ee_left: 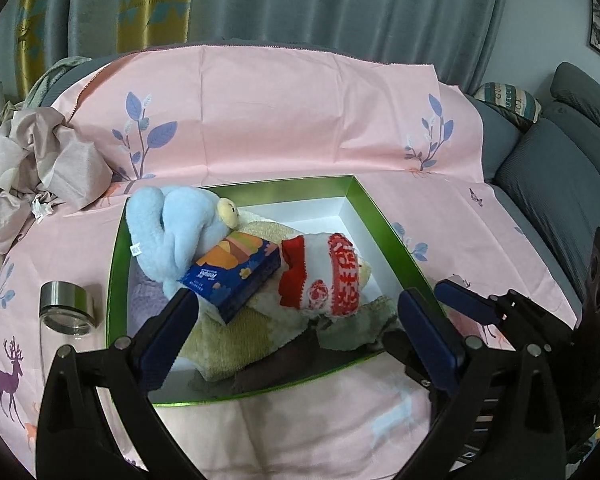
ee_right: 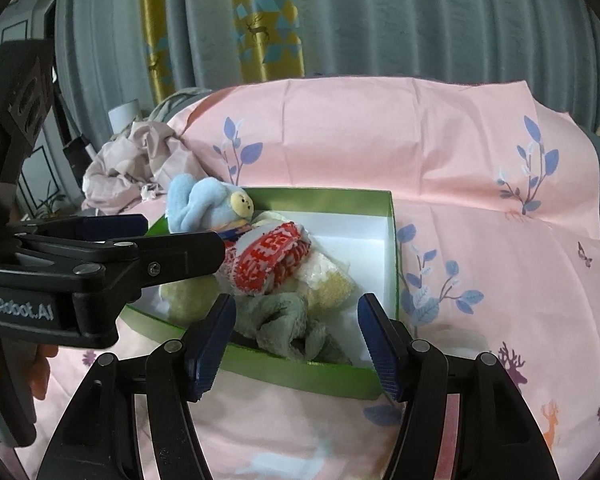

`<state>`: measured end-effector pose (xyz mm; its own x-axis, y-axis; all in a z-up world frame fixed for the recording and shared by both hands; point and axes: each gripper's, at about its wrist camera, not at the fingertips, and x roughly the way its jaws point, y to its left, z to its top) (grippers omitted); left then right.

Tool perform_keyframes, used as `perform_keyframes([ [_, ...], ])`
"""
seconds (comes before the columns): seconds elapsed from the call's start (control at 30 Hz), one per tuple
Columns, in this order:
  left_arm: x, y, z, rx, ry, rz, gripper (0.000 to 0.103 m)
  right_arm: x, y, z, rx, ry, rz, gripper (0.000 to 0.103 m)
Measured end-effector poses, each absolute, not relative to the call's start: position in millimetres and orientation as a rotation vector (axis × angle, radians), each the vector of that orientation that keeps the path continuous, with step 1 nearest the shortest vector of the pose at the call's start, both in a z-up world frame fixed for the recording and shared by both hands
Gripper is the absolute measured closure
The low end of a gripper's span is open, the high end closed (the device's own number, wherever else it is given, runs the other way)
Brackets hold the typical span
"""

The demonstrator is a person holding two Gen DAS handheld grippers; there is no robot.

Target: Organize soft objects

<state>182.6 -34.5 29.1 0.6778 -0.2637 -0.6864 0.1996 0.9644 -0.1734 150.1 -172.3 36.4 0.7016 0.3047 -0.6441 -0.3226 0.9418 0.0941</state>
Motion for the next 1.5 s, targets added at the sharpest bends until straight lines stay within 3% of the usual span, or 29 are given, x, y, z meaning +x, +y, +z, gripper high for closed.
perform_keyframes([
  [0.27,149,-24,30,-0.099,0.765,-0.255,0.001,110,-184,45,-0.009,0.706,0.316,0.039],
  [0.4,130,-20,17,-0.086,0.792,-0.250,0.001,90,-191,41,0.016,0.725,0.294,0.033],
  [0.83,69,1,-29,-0.062,0.890,-0.174,0.001,46,-182,12,-0.008,0.823,0.185,0.028],
  [1.5,99,24,41,-0.089,0.779,-0.053,0.001,80,-138,65,-0.035,0.760,0.166,0.028],
])
